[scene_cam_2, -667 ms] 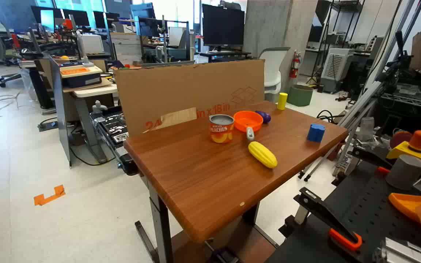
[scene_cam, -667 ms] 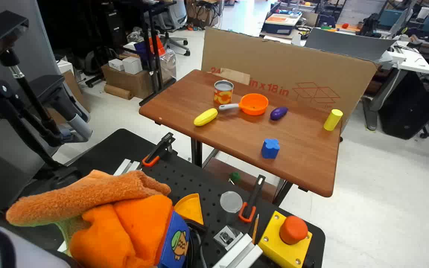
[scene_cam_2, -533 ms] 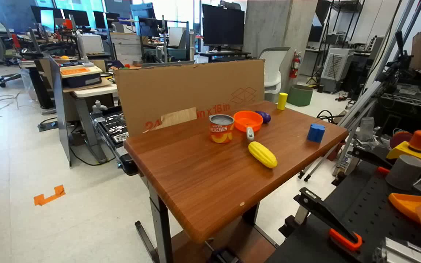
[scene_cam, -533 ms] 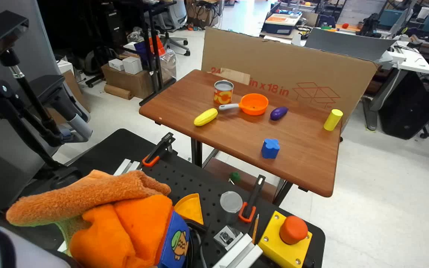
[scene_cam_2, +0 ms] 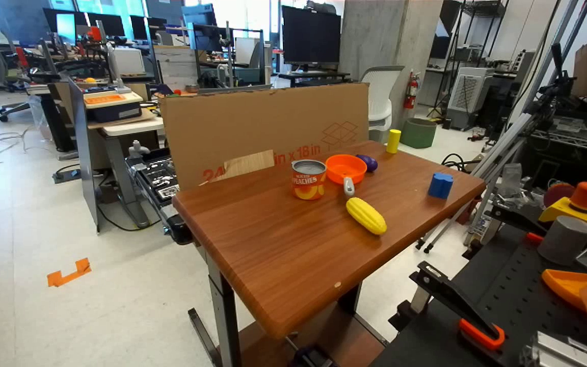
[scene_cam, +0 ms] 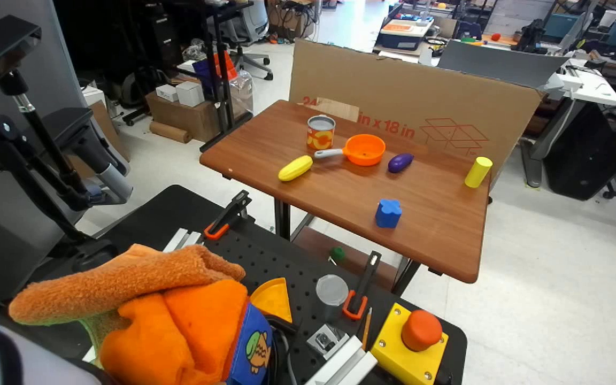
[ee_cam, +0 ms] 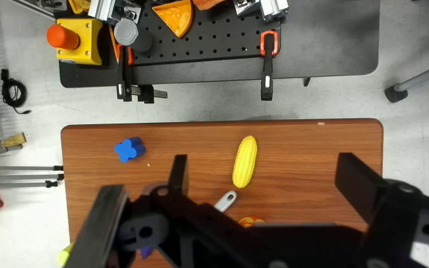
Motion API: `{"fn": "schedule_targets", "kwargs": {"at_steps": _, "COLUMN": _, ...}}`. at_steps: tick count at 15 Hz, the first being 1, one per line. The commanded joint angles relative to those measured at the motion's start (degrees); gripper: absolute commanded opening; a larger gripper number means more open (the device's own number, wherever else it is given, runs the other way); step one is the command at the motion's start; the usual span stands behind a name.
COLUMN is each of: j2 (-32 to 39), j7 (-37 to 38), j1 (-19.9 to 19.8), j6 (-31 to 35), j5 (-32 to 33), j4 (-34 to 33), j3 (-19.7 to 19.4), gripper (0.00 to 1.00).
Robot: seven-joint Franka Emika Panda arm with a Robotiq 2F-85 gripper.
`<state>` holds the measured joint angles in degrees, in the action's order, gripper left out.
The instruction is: Move the maize to the left
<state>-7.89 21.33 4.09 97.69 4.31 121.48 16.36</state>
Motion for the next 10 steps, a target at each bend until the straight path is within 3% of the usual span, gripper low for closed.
{"fn": "schedule_targets", "kwargs": {"at_steps": 1, "j2": 1.68, "j7": 0.08, "j1": 1.35, "j6": 2.07, "j5": 0.06, "j4": -0.20, "j3": -2.55, "gripper": 1.00}}
{"fn": "schedule_targets", "kwargs": {"at_steps": 10, "j2": 14.55, "j7": -0.63, "j1": 0.99, "j6": 25.12, "j5": -3.32, "j4": 3.57, "j3": -7.99, "gripper": 1.00}}
